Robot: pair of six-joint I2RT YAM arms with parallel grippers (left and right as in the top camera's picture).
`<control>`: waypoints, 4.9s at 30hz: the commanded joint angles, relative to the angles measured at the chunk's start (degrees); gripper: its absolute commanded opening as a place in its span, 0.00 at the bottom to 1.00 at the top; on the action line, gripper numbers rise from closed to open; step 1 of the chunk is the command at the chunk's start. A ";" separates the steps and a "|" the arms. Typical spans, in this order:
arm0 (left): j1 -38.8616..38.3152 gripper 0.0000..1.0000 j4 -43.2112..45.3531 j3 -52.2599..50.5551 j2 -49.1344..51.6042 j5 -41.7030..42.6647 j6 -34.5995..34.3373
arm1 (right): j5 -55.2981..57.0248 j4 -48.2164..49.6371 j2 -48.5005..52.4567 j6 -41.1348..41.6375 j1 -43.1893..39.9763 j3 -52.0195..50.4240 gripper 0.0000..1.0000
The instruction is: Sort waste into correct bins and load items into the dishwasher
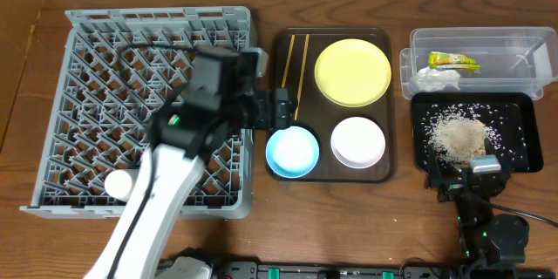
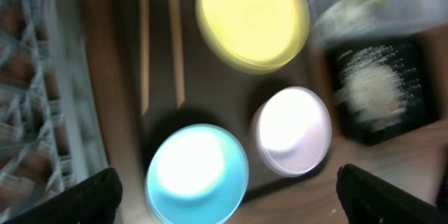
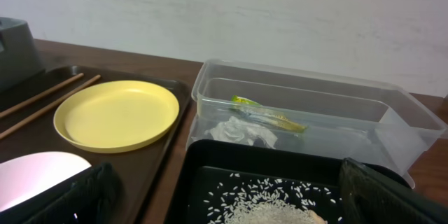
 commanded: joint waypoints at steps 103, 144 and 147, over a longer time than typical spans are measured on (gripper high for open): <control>-3.89 0.48 17.68 13.16 43.65 -17.42 8.28 | 0.35 0.00 -0.35 -0.57 -0.52 -0.24 0.99; 2.29 0.26 17.99 13.14 43.76 -28.76 9.62 | 0.35 0.00 -0.35 -0.57 -0.52 -0.24 0.99; 4.02 0.26 17.75 13.14 44.74 -28.81 9.57 | 0.35 0.00 -0.35 -0.57 -0.52 -0.24 0.99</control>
